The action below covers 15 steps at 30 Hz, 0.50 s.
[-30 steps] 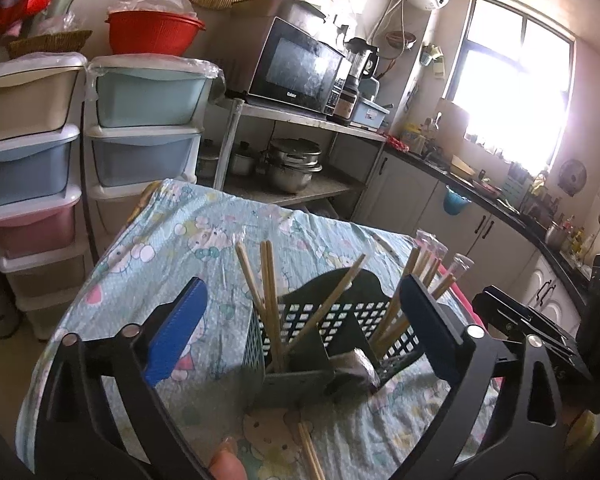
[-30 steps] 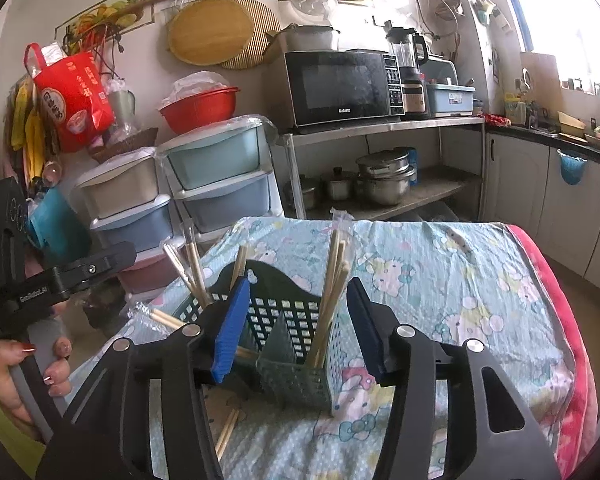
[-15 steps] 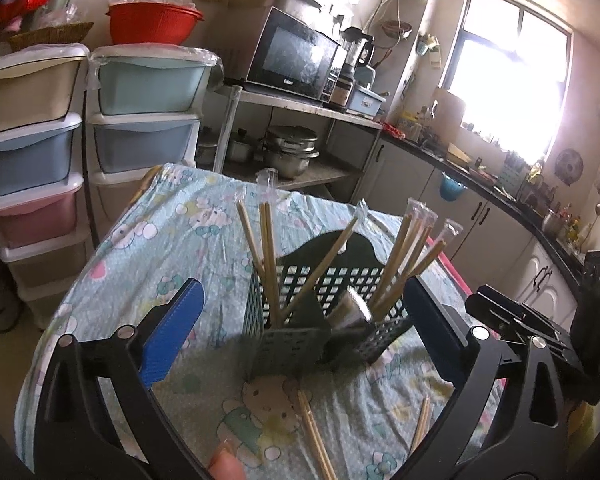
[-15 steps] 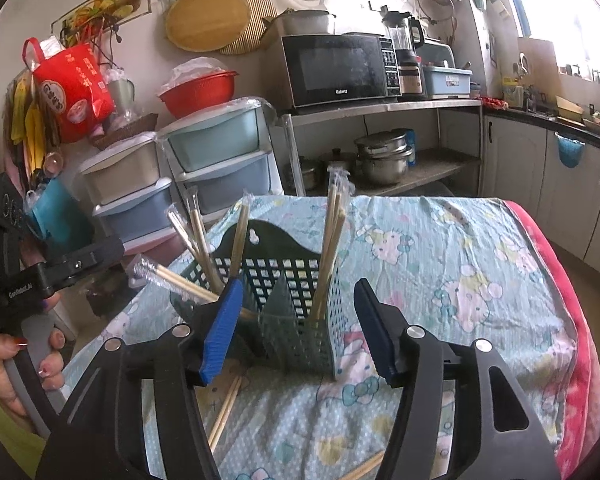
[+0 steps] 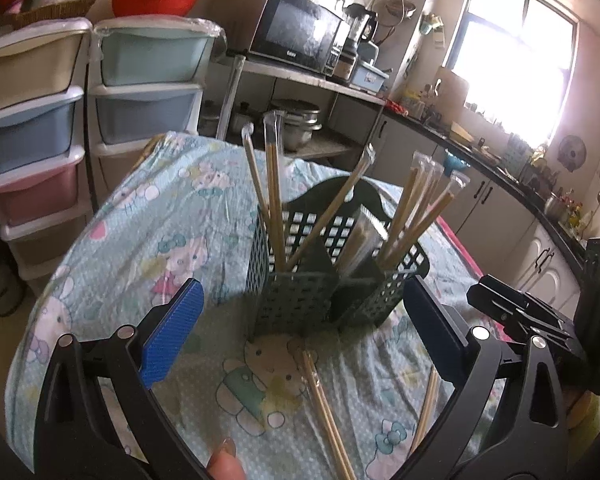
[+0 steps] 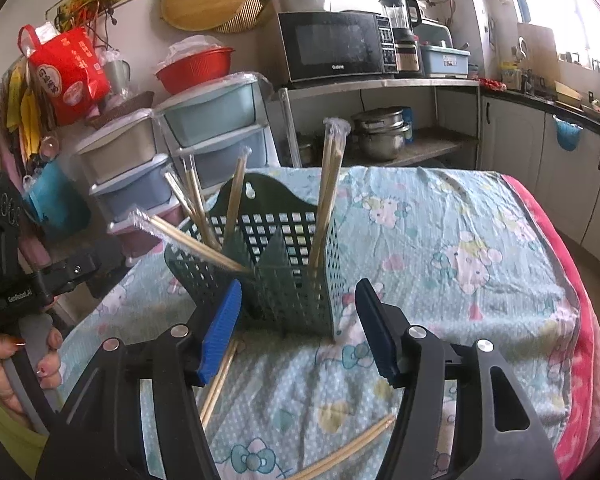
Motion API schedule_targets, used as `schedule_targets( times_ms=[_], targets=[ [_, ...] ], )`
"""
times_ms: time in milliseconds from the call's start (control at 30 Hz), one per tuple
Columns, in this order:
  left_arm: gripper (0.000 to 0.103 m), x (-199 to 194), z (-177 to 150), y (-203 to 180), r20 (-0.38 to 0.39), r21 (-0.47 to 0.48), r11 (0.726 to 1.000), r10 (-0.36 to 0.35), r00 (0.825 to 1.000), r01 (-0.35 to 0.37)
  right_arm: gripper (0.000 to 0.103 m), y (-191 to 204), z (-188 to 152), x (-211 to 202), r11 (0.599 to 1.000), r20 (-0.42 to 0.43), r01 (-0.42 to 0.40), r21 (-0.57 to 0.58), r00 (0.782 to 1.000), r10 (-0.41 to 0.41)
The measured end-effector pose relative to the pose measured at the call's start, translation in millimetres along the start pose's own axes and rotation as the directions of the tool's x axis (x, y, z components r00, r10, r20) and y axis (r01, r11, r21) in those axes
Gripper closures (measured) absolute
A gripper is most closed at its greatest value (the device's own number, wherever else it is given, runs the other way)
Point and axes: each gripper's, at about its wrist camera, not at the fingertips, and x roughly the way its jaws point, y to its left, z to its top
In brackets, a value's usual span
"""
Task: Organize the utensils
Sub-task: 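Withdraw both open tools from the caddy toward the last loose chopsticks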
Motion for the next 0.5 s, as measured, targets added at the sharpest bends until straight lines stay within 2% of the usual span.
schedule_targets(
  times_ms=[500],
  targets=[
    [0.011, 29.3, -36.6, -15.0, -0.127, 0.013, 1.0, -0.023, 0.992, 0.024, 0.046, -12.3, -28.5, 7.4, 1.0, -0.082, 0.018, 0.019, 0.997, -0.016]
  ],
)
